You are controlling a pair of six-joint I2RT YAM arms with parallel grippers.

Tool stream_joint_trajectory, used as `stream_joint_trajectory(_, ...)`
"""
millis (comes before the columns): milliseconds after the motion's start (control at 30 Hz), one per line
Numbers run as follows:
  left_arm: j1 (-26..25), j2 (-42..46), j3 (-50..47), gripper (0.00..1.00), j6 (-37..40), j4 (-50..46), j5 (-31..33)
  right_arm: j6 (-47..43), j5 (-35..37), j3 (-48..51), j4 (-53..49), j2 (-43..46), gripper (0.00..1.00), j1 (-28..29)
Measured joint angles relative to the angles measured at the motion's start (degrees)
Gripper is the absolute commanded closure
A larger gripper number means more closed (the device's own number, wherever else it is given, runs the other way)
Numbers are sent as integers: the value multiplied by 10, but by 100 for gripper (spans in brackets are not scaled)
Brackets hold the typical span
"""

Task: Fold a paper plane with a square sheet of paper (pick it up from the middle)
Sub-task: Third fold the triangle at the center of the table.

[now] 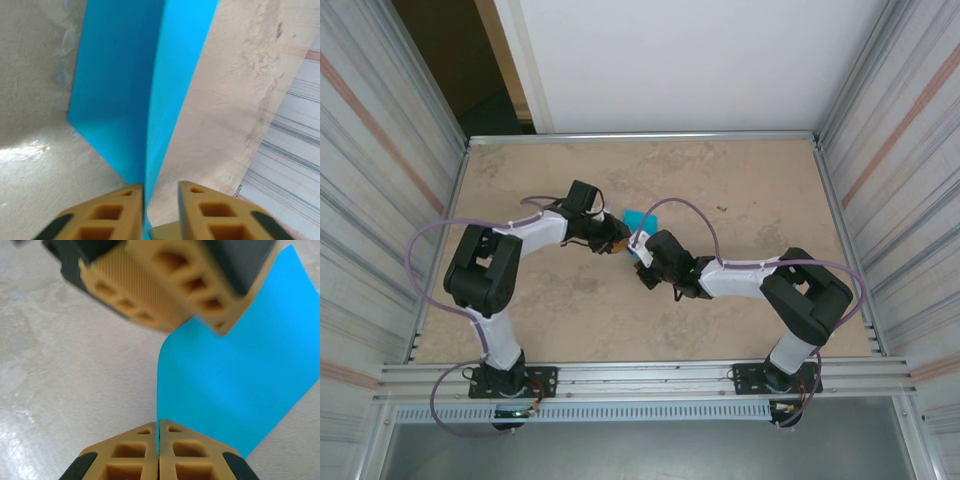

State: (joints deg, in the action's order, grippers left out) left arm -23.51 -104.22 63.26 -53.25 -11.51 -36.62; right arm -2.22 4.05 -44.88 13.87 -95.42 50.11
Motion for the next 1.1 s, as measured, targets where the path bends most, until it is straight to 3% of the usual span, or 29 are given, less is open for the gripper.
stream_joint_trajectory(233,57,80,-31,60,11,-3,25,8,-84,0,-28,7,97,-13)
stream_joint_trajectory(367,51,88,-29,61,24,7,27,31,-136,1,-33,8,98,-18)
stream_joint_trajectory(633,13,0,18,72,50,-7,26,77,-207,6,-29,7,99,-18)
stream_joint_trajectory(1100,-5,-108,117,80,138,-131,65,118,-258,12,-37,-15,99,-24)
